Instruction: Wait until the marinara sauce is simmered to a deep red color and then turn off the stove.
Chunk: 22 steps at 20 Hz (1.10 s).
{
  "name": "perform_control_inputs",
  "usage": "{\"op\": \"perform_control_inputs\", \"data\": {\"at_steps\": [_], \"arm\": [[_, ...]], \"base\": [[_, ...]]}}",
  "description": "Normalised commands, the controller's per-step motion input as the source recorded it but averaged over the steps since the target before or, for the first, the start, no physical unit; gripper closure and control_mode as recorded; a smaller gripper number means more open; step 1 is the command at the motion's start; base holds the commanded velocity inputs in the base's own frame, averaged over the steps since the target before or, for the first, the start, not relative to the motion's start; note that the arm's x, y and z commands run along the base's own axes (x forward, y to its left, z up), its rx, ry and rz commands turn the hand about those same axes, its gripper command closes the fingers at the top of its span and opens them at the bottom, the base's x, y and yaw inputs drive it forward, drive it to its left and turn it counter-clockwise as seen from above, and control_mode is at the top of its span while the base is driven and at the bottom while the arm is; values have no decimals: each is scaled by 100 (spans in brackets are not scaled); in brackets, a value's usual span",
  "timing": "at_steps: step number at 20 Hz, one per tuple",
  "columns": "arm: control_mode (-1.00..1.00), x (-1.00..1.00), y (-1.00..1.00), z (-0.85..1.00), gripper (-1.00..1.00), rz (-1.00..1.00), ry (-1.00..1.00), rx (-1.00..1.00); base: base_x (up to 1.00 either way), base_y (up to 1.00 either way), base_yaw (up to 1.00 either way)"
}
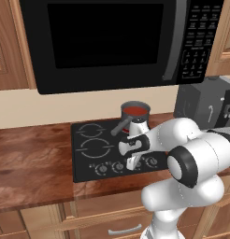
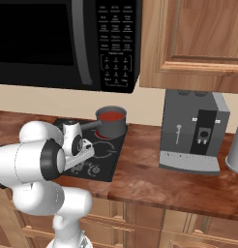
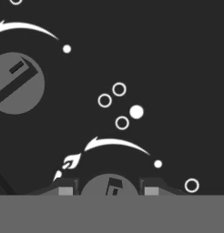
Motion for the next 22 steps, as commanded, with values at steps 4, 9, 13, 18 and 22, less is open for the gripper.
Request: {"op": "perform_control_inputs", "data": {"at_steps": [4, 9, 13, 18, 22], "arm": [[-100, 0, 0, 0, 100, 0, 0, 0], [-100, 0, 0, 0, 100, 0, 0, 0], [-100, 0, 0, 0, 100, 0, 0, 0], [-100, 0, 0, 0, 100, 0, 0, 0], [-100, 0, 0, 0, 100, 0, 0, 0]], "base": [[0, 0, 0], [0, 0, 0], [0, 0, 0], [0, 0, 0], [0, 0, 0]]}}
